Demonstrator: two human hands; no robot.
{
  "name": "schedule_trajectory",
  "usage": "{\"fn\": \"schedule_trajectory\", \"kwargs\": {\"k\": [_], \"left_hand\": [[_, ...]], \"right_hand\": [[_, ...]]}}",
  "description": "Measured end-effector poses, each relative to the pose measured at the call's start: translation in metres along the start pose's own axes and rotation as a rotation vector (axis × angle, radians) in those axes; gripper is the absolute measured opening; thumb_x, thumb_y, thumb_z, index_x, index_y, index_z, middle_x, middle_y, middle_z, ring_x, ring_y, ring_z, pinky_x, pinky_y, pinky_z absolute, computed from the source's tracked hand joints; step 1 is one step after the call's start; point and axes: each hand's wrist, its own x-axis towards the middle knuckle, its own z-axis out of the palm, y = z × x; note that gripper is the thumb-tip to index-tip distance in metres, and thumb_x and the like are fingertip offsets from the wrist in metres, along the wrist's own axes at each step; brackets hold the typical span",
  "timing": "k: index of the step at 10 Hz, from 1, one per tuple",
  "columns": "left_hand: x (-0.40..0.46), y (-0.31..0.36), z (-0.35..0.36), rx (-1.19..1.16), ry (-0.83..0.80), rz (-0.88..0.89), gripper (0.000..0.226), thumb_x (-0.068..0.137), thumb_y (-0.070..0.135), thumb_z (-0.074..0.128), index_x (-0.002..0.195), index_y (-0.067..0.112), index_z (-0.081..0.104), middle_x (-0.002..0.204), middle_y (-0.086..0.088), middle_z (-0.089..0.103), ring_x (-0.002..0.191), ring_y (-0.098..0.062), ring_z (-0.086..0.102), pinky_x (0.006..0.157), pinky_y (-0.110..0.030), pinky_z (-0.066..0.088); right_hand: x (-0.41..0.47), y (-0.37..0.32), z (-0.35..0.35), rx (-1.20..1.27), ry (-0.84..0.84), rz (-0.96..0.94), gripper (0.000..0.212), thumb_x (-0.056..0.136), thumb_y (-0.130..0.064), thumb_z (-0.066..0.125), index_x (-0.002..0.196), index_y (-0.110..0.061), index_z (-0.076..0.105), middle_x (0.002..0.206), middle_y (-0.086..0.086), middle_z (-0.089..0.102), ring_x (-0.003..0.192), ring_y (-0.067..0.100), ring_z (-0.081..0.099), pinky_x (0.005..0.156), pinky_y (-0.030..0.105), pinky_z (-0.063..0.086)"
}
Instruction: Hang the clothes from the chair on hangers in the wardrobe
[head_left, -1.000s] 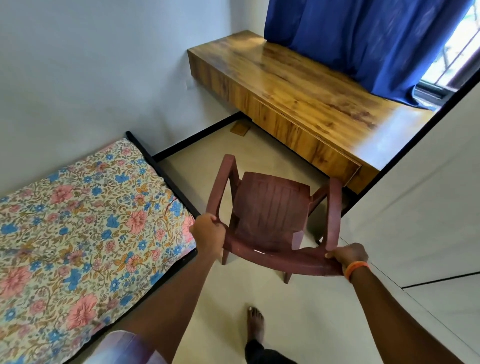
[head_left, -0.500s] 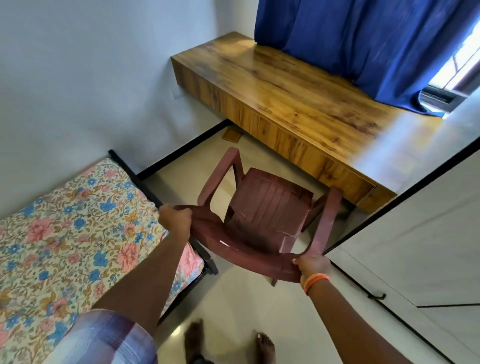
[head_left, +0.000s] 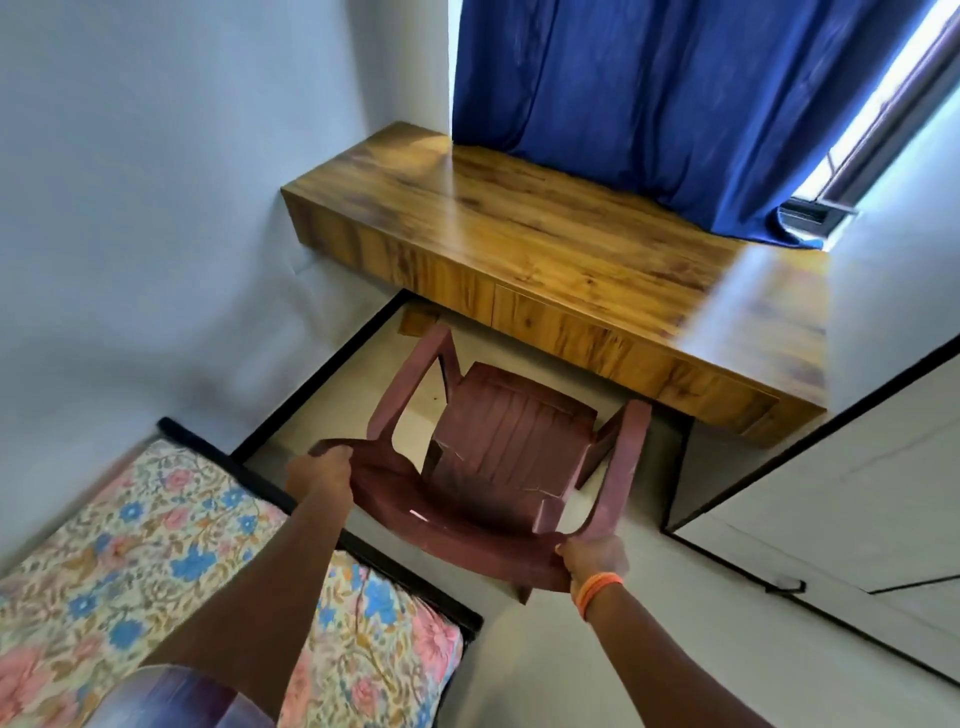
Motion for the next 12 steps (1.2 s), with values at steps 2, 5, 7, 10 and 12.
{"fn": "schedule_trajectory", "kwargs": {"k": [2, 5, 7, 10, 12], "left_hand": [[0.062, 0.05, -0.014, 0.019, -0.017, 0.002, 0.042, 0.08, 0.016, 0.079, 0.112, -0.007, 0.064, 0.109, -0.019, 0.067, 0.094, -0.031, 0.067, 0.08, -0.034, 0.054], [0.087, 0.079, 0.014, -0.144, -0.127, -0.006, 0.044, 0.092, 0.014, 0.069, 0.129, -0.006, 0.056, 0.125, -0.015, 0.062, 0.113, -0.03, 0.061, 0.093, -0.029, 0.046], [0.095, 0.083, 0.032, -0.2, -0.142, -0.031, 0.037, 0.09, 0.014, 0.072, 0.12, -0.004, 0.062, 0.116, -0.014, 0.067, 0.091, -0.023, 0.064, 0.083, -0.028, 0.049], [0.109, 0.079, 0.02, -0.11, -0.313, 0.014, 0.044, 0.091, 0.023, 0.071, 0.122, -0.005, 0.058, 0.118, -0.023, 0.065, 0.102, -0.034, 0.067, 0.099, -0.048, 0.052], [0.055, 0.044, -0.032, 0.239, -0.171, 0.338, 0.077, 0.091, 0.046, 0.065, 0.146, 0.001, 0.035, 0.141, -0.021, 0.05, 0.126, -0.036, 0.052, 0.104, -0.046, 0.046]], "right_hand": [[-0.037, -0.036, 0.071, -0.043, 0.005, -0.007, 0.024, 0.083, -0.011, 0.067, 0.104, -0.007, 0.058, 0.099, 0.023, 0.07, 0.087, 0.04, 0.068, 0.08, 0.049, 0.059], [-0.001, -0.082, 0.114, 0.007, 0.045, 0.109, 0.038, 0.072, -0.012, 0.077, 0.105, -0.001, 0.063, 0.095, 0.017, 0.069, 0.084, 0.035, 0.069, 0.076, 0.047, 0.061], [0.015, -0.089, 0.118, 0.07, 0.045, 0.201, 0.042, 0.07, -0.005, 0.081, 0.109, -0.011, 0.065, 0.083, 0.011, 0.068, 0.07, 0.029, 0.07, 0.072, 0.045, 0.063], [0.009, -0.103, 0.11, 0.084, -0.17, 0.21, 0.027, 0.078, -0.011, 0.077, 0.102, -0.006, 0.066, 0.095, 0.013, 0.072, 0.081, 0.03, 0.071, 0.073, 0.047, 0.062], [-0.049, -0.116, 0.091, -0.47, -0.069, -0.322, 0.059, 0.087, -0.05, 0.063, 0.129, -0.01, 0.055, 0.132, 0.014, 0.053, 0.124, 0.037, 0.05, 0.102, 0.05, 0.043]]}}
